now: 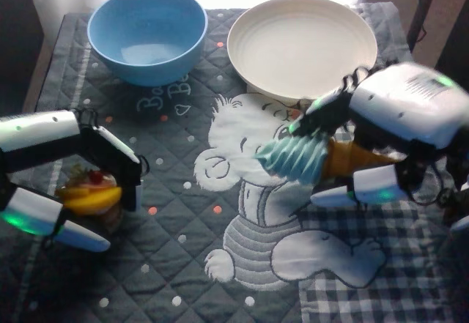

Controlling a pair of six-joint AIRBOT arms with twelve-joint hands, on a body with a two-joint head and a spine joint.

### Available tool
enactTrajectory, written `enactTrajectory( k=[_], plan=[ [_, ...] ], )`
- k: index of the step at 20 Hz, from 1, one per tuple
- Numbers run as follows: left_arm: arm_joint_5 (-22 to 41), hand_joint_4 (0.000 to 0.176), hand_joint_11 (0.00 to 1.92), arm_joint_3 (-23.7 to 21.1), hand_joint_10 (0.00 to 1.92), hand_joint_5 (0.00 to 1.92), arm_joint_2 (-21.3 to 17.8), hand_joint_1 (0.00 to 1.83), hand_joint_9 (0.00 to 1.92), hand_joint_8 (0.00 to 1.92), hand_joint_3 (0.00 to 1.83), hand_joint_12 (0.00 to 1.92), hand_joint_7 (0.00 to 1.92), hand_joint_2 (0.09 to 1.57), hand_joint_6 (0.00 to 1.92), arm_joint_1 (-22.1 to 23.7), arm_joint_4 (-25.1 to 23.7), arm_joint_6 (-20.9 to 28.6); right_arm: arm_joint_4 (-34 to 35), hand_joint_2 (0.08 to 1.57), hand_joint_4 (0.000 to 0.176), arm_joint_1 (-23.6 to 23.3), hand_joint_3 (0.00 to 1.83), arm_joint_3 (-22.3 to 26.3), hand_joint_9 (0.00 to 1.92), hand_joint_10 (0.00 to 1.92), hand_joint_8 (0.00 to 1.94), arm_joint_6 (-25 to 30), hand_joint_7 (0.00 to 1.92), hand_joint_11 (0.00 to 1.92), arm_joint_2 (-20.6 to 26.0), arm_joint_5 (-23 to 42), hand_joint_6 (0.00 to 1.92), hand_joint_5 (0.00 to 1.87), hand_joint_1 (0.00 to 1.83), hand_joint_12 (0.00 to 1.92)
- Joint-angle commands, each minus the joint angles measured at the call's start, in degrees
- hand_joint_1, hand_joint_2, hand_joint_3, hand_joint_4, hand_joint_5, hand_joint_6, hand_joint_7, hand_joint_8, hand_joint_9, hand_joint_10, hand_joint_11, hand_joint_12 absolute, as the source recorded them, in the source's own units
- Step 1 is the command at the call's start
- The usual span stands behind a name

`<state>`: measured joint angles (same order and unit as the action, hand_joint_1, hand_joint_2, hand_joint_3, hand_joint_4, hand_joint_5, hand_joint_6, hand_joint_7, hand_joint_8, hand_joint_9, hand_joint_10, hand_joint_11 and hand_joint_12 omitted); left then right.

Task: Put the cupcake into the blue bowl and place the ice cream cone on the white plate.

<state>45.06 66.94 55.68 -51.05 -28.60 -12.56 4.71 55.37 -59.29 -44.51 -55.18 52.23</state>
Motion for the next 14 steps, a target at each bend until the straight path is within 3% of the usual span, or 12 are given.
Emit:
enactTrajectory(
  k=[1,2,3,4,5,6,7,8,9,11,12,14],
  plan=[
    [9.01,0.000,0.89,-0.24,0.95,1.08,-0.88,1.39,1.10,0.63,0.00,1.12,1.12,1.04,0.81,0.87,3.77,-0.42,0.66,1.07,0.000,-0.82,0.00,0.43,1.28,0.72,0.84,0.51,1.19,1.03,1.06,11.91,0.78,0.98,1.29,1.40],
    [11.14,0.000,0.92,-0.85,0.92,1.07,-1.93,1.39,1.11,0.58,0.00,1.12,1.14,1.04,0.85,1.17,5.71,-1.93,0.66,1.08,0.000,-1.21,0.00,1.22,1.26,0.74,0.87,0.50,1.17,1.03,2.14,14.56,0.82,0.95,1.28,1.39],
    [13.54,0.000,0.87,-1.21,0.96,1.04,-2.68,1.39,1.07,0.62,0.00,1.16,1.13,1.05,0.91,1.34,7.30,-2.92,0.71,1.09,0.000,-1.62,0.00,1.69,1.27,0.86,0.99,0.50,1.13,1.05,2.88,16.75,0.73,0.97,1.28,1.44],
    [15.69,0.000,0.85,-1.37,0.99,1.03,-3.20,1.39,1.05,0.64,0.00,1.19,1.12,1.06,0.95,1.43,8.52,-3.38,1.01,1.08,0.000,-2.08,0.00,1.94,1.29,0.92,0.75,0.46,1.24,1.09,3.35,18.49,0.81,1.04,1.20,1.46],
    [18.27,0.000,0.85,-1.53,0.98,1.03,-3.70,1.39,1.03,0.78,0.00,1.20,1.08,1.06,0.94,1.64,10.08,-4.14,1.50,1.08,0.000,-2.65,0.00,1.95,1.26,1.15,0.83,0.24,1.27,1.13,3.62,20.17,0.82,1.06,1.19,1.61],
    [20.22,0.000,0.92,-1.63,0.98,1.06,-4.02,1.40,1.10,0.63,0.00,1.25,1.16,1.04,0.78,2.12,11.37,-5.17,2.13,1.07,0.000,-3.35,0.00,1.93,1.24,1.40,1.08,-0.68,1.23,1.16,3.81,20.91,0.79,1.09,1.19,1.77],
    [22.13,0.000,1.00,-1.60,0.84,1.13,-4.21,1.31,1.21,0.69,0.00,1.27,1.23,1.02,0.63,2.94,12.67,-6.34,2.85,1.07,0.000,-4.14,0.00,1.72,1.23,1.29,0.97,-1.56,1.22,1.17,3.87,21.47,0.80,1.08,1.18,1.70],
    [23.18,0.000,1.05,-1.41,0.95,1.14,-4.21,1.30,1.24,0.84,0.00,1.39,1.20,1.03,0.51,3.95,13.39,-7.10,3.28,1.06,0.000,-4.44,0.00,1.41,1.30,0.98,0.88,-1.58,1.21,1.17,3.87,22.37,0.64,1.06,1.27,1.53],
    [23.81,0.000,1.05,-1.10,0.97,1.14,-4.10,1.30,1.22,0.88,0.00,1.41,1.19,1.04,0.50,5.08,13.80,-7.69,3.60,1.06,0.000,-4.63,0.00,1.29,1.33,0.86,0.87,-1.68,1.20,1.16,3.87,23.06,0.59,1.07,1.29,1.51],
    [23.67,0.000,1.08,-0.49,0.78,1.15,-4.01,1.30,1.25,0.72,0.00,1.27,1.26,1.02,0.55,7.82,13.82,-8.48,3.95,1.07,0.000,-5.85,0.00,1.10,1.32,0.67,0.82,-2.04,1.21,1.12,3.82,23.98,0.72,1.00,1.29,1.27],
    [23.43,0.000,1.08,0.07,0.75,1.17,-3.99,1.30,1.25,0.77,0.00,1.28,1.24,1.02,0.50,9.24,13.82,-8.71,3.90,1.07,0.000,-7.21,0.00,1.11,1.33,0.56,0.79,-3.31,1.21,1.12,3.73,23.96,0.76,0.99,1.29,1.16],
    [22.16,0.000,1.08,1.30,0.79,1.18,-3.31,1.30,1.27,0.86,0.00,1.30,1.21,1.03,0.43,11.40,13.83,-8.83,3.96,1.07,0.000,-9.10,0.00,0.67,1.37,0.41,0.73,-5.01,1.23,1.11,3.57,23.45,0.85,0.97,1.29,1.13]
  ],
)
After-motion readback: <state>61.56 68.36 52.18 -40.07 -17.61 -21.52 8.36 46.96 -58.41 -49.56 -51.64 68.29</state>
